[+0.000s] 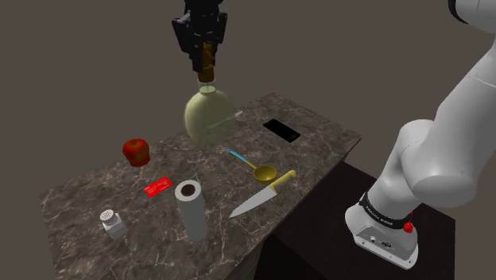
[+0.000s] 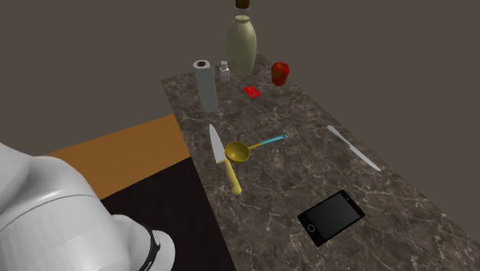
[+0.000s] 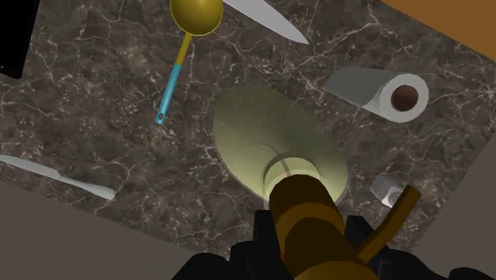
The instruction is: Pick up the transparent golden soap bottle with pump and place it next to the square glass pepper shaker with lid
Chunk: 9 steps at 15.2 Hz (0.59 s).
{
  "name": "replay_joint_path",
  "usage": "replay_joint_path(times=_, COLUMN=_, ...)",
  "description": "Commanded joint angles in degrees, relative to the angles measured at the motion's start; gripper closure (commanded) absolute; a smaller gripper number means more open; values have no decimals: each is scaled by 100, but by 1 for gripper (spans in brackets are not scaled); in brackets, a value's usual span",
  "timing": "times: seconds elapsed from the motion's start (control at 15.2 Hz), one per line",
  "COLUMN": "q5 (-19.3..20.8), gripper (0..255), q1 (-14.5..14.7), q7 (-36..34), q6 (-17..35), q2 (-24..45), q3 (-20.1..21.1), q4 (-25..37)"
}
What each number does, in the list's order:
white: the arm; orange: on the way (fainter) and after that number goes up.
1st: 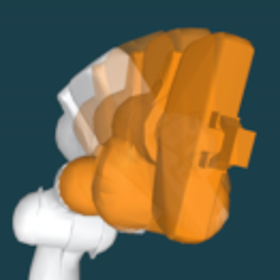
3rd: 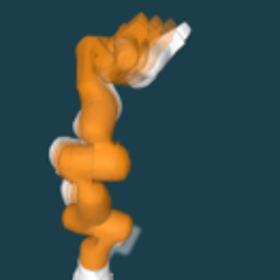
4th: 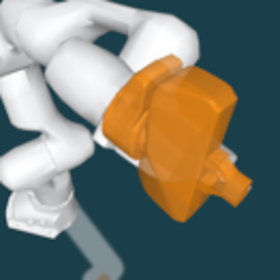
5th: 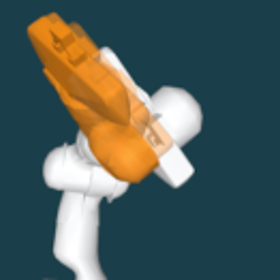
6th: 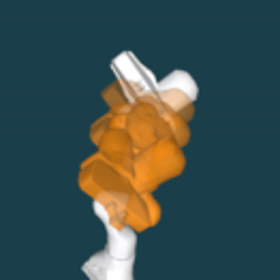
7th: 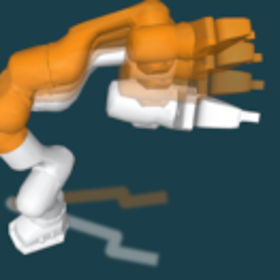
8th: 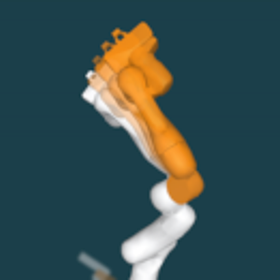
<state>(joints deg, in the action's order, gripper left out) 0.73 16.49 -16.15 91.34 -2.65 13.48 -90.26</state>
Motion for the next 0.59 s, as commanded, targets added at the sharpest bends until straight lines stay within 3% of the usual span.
replay_joint_path(times=0.0, q5=86, gripper=255, q1=123, q7=-274, q6=55, q2=305, q3=144, q4=242)
replay_joint_path(times=0.53, q5=588, gripper=255, q1=739, q7=-1219, q6=102, q2=1686, q3=532, q4=1475)
